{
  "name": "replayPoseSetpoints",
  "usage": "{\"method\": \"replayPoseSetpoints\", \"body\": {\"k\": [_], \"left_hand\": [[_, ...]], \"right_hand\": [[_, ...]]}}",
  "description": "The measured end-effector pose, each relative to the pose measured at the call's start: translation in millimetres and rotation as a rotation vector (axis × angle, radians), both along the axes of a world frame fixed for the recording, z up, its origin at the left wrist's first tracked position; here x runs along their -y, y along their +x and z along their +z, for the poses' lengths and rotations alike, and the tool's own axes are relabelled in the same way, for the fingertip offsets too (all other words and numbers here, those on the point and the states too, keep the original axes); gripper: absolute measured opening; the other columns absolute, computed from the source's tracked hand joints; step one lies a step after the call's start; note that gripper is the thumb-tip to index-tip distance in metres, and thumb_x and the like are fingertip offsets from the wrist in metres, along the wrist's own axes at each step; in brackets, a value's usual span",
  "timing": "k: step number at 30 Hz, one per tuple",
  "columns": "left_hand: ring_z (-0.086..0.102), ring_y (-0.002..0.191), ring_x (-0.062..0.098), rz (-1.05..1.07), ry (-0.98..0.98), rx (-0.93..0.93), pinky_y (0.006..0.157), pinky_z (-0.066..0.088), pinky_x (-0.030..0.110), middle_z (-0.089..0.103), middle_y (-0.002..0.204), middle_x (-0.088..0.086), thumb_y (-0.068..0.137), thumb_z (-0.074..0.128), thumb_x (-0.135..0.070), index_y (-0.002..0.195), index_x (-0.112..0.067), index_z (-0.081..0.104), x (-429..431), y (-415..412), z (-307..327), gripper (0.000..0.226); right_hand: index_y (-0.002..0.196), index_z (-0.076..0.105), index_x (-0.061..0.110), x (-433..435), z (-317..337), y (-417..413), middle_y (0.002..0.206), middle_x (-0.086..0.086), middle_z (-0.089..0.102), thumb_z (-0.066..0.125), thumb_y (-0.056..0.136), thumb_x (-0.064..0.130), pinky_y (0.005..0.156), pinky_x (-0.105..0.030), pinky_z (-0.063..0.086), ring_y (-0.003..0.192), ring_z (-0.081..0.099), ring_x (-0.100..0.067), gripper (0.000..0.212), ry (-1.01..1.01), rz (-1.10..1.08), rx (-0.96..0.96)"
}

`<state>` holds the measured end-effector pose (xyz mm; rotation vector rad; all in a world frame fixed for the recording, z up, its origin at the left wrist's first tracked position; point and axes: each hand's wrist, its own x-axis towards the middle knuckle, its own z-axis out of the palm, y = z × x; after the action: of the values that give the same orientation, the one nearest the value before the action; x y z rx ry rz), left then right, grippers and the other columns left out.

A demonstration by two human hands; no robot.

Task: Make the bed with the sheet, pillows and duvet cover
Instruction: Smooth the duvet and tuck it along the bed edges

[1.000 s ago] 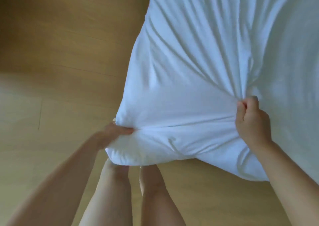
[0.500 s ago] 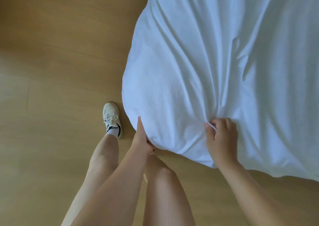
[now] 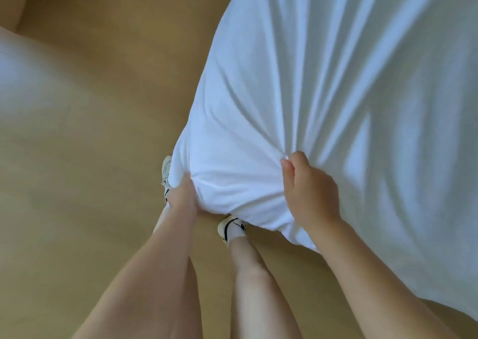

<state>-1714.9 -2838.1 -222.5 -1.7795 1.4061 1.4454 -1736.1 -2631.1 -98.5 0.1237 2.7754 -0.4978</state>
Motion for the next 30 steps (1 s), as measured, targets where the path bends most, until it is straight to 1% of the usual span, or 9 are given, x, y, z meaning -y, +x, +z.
{"method": "replayPoseSetpoints", "body": {"k": [3,6,10,13,16,22,25,28,30], "left_hand": [[0.060,0.097,0.028,0.024,-0.047,0.034,0.091,0.050,0.041,0.062,0.105,0.006,0.087,0.055,-0.045,0.112,-0.010,0.056,-7,-28,-29,0.043],[0.061,0.092,0.028,0.146,0.019,0.092,0.087,0.050,0.038,0.064,0.098,0.000,0.088,0.049,-0.053,0.120,-0.015,0.058,-12,-14,-22,0.050],[0.053,0.049,0.017,0.443,0.410,-0.106,0.060,0.055,0.030,0.057,0.061,-0.002,0.092,0.037,-0.057,0.120,-0.038,0.058,-27,28,12,0.040],[0.068,0.095,0.023,0.450,0.649,-0.288,0.086,0.051,0.042,0.071,0.105,-0.003,0.088,0.046,-0.061,0.122,-0.036,0.062,-59,36,35,0.045],[0.062,0.112,0.024,0.429,0.718,-0.301,0.099,0.045,0.044,0.067,0.119,-0.002,0.087,0.049,-0.062,0.117,-0.030,0.067,-78,29,58,0.047],[0.071,0.085,0.018,0.338,0.626,-0.262,0.062,0.055,0.033,0.073,0.101,-0.005,0.087,0.056,-0.051,0.098,-0.029,0.073,-59,39,71,0.029],[0.067,0.086,0.019,0.332,0.407,-0.025,0.054,0.055,0.032,0.069,0.104,-0.004,0.090,0.057,-0.040,0.104,-0.025,0.064,-58,32,60,0.022],[0.062,0.089,0.021,0.313,0.273,0.048,0.062,0.056,0.038,0.065,0.101,-0.004,0.088,0.057,-0.032,0.105,-0.024,0.060,-60,26,48,0.019],[0.061,0.079,0.021,0.317,0.206,0.072,0.051,0.053,0.033,0.063,0.091,-0.002,0.089,0.053,-0.024,0.099,-0.020,0.060,-59,29,44,0.014]], "right_hand": [[0.069,0.036,0.014,-14,6,31,0.042,-0.003,0.038,0.054,0.091,0.023,0.041,-0.018,0.010,0.038,0.029,-0.027,0.030,0.042,-0.093,-0.109],[0.082,0.053,0.008,-23,-14,66,0.075,-0.011,0.061,0.053,0.095,0.023,0.055,-0.035,0.039,0.071,0.058,-0.032,0.020,0.064,-0.106,0.152],[0.105,0.059,-0.004,-30,-27,109,0.096,-0.019,0.063,0.062,0.082,0.028,0.077,-0.046,0.049,0.090,0.060,-0.039,0.039,-0.005,-0.099,0.059],[0.117,0.050,0.002,-46,-26,137,0.110,-0.020,0.060,0.066,0.073,0.045,0.090,-0.048,0.041,0.106,0.051,-0.034,0.064,0.116,-0.068,-0.048],[0.116,0.059,0.002,-70,-22,150,0.114,-0.024,0.059,0.084,0.060,0.028,0.093,-0.051,0.040,0.110,0.050,-0.037,0.067,0.340,-0.012,-0.063],[0.098,0.060,-0.006,-106,-1,131,0.092,-0.025,0.060,0.075,0.053,-0.011,0.055,-0.039,0.046,0.075,0.062,-0.042,0.048,0.329,-0.056,0.077],[0.106,0.052,-0.003,-119,7,128,0.097,-0.019,0.059,0.067,0.076,0.007,0.056,-0.031,0.034,0.076,0.061,-0.037,0.035,0.348,0.039,0.351],[0.088,0.054,0.000,-129,17,137,0.073,-0.015,0.063,0.077,0.068,0.023,0.049,-0.027,0.032,0.055,0.061,-0.034,0.039,0.277,0.068,0.288],[0.070,0.052,0.003,-142,32,155,0.052,-0.010,0.056,0.083,0.053,0.028,0.040,-0.023,0.031,0.038,0.054,-0.030,0.044,0.284,0.036,0.129]]}}
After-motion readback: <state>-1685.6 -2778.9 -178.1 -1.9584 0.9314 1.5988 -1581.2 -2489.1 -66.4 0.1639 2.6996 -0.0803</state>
